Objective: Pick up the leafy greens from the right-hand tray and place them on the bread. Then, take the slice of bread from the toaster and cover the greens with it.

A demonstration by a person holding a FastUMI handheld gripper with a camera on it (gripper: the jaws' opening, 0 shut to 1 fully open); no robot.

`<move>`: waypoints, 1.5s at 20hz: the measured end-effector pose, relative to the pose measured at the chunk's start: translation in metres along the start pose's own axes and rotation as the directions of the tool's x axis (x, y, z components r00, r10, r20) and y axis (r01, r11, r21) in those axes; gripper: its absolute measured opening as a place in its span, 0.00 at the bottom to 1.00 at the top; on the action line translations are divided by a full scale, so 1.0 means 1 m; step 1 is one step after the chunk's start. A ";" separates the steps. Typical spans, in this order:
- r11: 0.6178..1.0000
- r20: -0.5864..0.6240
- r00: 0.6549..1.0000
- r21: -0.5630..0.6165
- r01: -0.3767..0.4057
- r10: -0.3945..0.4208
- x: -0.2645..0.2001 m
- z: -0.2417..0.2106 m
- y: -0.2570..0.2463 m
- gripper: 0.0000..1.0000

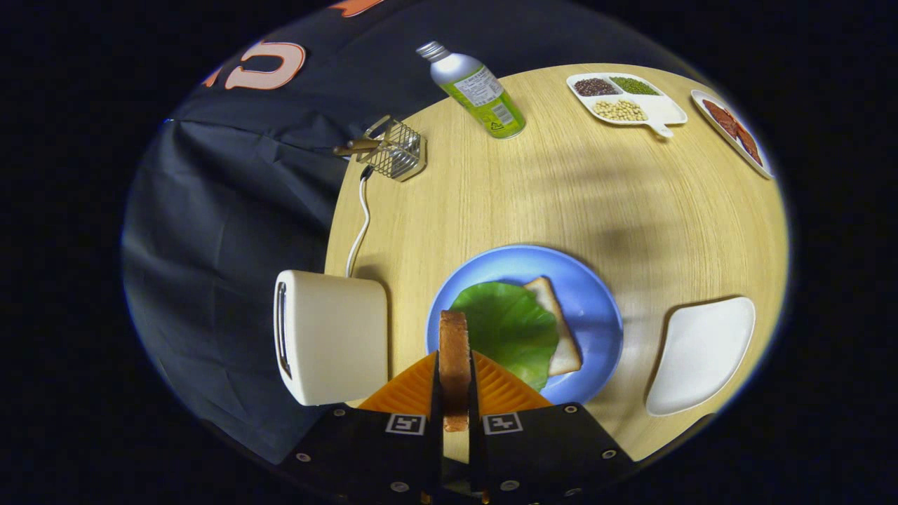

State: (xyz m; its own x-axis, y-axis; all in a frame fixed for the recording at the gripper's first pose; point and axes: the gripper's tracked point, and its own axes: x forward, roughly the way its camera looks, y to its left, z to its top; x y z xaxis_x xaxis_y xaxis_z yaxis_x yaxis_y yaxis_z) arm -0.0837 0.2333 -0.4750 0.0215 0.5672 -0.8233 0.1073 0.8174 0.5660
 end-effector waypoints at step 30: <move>0.912 0.729 0.682 -0.319 0.257 0.063 -0.238 0.109 0.036 0.76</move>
State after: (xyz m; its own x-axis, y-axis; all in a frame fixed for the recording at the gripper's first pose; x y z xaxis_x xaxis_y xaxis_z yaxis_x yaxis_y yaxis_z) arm 0.0236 0.1169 -0.2637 0.7459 0.3645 -0.5575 -0.2137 0.9237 0.3181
